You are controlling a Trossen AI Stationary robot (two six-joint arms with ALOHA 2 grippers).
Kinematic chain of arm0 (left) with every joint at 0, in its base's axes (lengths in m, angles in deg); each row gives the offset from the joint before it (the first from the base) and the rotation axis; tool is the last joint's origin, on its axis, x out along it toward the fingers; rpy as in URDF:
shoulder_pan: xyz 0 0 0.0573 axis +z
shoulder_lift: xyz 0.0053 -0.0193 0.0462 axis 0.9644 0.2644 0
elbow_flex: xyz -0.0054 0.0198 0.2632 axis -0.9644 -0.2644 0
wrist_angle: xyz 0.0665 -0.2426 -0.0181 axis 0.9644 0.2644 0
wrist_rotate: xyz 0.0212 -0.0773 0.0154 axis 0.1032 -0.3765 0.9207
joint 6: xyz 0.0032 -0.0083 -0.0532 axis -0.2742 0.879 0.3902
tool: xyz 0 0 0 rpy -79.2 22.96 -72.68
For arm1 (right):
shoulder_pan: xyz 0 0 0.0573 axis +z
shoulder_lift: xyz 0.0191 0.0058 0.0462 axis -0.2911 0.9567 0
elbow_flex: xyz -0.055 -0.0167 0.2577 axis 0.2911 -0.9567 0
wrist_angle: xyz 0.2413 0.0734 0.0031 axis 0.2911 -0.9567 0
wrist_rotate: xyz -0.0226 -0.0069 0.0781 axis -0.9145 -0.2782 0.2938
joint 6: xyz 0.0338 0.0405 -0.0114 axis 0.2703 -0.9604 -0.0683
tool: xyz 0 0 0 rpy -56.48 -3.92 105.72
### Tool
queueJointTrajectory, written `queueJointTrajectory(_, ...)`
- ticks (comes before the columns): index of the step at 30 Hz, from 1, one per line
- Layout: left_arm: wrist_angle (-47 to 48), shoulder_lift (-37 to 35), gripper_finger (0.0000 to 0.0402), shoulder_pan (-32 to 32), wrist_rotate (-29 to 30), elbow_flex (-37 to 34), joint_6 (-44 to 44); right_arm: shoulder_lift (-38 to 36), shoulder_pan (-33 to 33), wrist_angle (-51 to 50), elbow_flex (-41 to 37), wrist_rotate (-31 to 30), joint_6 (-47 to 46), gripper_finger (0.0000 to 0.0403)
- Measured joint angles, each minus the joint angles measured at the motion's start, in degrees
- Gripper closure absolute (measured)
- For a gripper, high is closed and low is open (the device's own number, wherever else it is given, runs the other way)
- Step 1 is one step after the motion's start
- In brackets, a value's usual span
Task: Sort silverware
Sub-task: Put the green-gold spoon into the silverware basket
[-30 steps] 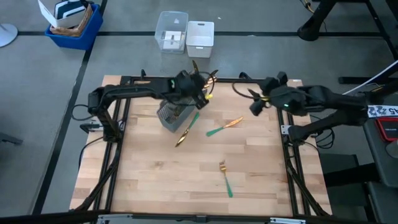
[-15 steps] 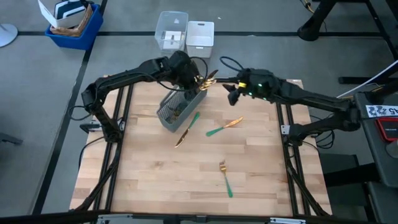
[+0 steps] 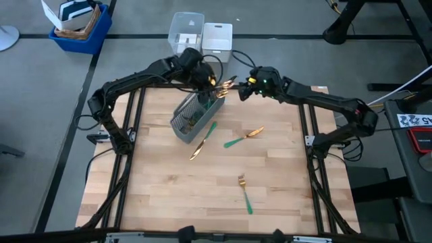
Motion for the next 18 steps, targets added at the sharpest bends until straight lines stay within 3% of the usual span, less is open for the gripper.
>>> queueJointTrajectory(13,-2.54,1.27,0.0399,-0.9,-0.08,0.0,0.45,2.39,-0.6,15.88,0.02,11.0,-0.12,0.0201)
queueJointTrajectory(18,-4.29,3.63,0.0401,-1.13,0.22,0.0,1.69,2.4,-0.67,16.28,0.04,11.35,-1.96,0.0201)
